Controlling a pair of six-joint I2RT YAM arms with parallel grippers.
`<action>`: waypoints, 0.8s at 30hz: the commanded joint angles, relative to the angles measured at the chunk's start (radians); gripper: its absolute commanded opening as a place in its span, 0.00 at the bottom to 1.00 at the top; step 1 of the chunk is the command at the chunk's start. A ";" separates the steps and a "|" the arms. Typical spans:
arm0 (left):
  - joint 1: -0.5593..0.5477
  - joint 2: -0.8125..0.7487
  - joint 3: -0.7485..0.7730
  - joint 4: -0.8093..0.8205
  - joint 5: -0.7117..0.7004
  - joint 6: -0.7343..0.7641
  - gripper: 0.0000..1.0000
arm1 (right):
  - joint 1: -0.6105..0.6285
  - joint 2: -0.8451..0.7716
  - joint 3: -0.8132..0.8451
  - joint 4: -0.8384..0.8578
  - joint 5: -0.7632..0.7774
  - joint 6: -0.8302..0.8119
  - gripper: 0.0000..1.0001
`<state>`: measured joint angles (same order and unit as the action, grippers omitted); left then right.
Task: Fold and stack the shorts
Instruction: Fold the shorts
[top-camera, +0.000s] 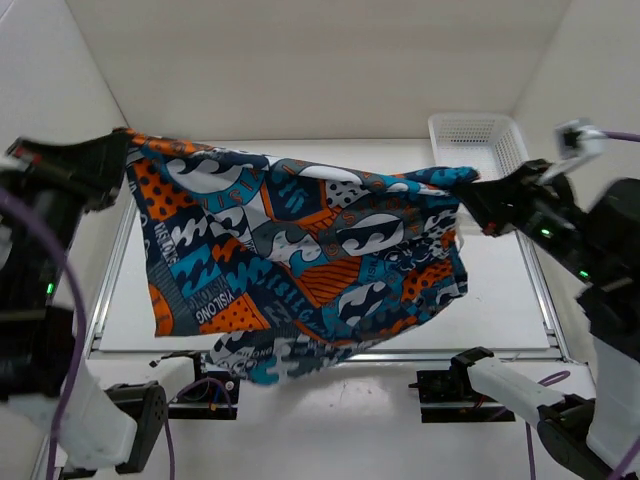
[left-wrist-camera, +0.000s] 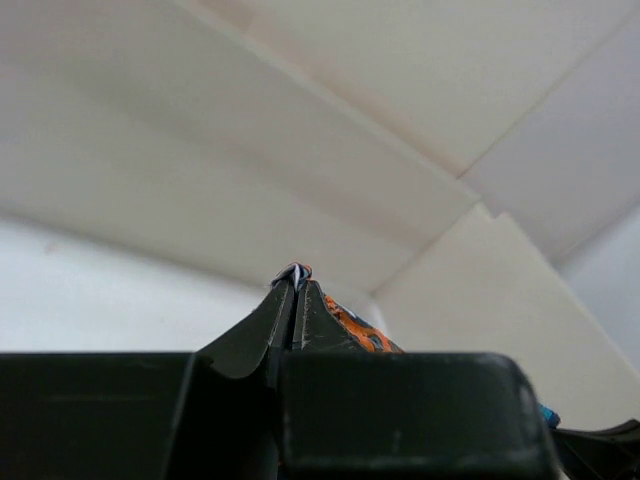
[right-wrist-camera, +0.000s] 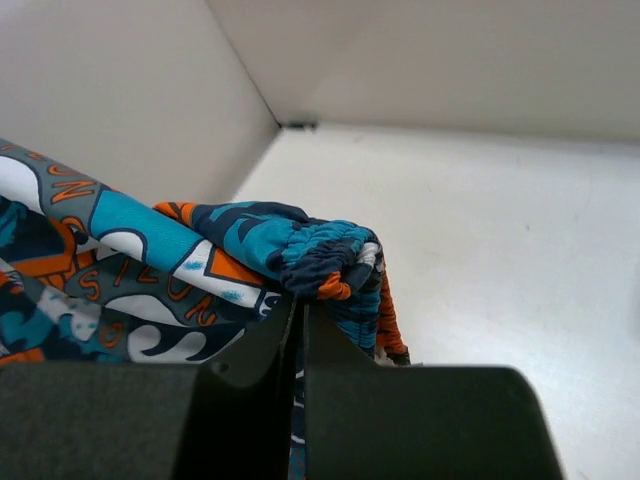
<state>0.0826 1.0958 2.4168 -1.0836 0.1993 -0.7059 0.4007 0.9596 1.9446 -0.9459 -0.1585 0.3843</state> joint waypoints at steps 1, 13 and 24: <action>0.014 0.148 -0.126 0.028 -0.101 0.065 0.11 | -0.011 0.043 -0.159 -0.036 0.145 -0.032 0.00; 0.023 0.617 -0.302 0.133 -0.161 0.169 0.11 | -0.065 0.624 -0.334 0.320 0.201 -0.053 0.00; 0.023 1.029 0.027 0.133 -0.101 0.181 0.11 | -0.141 1.254 0.203 0.274 0.019 0.028 0.00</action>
<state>0.0830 2.1815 2.3730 -0.9901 0.1204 -0.5495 0.2882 2.2021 2.0380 -0.6289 -0.1192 0.4099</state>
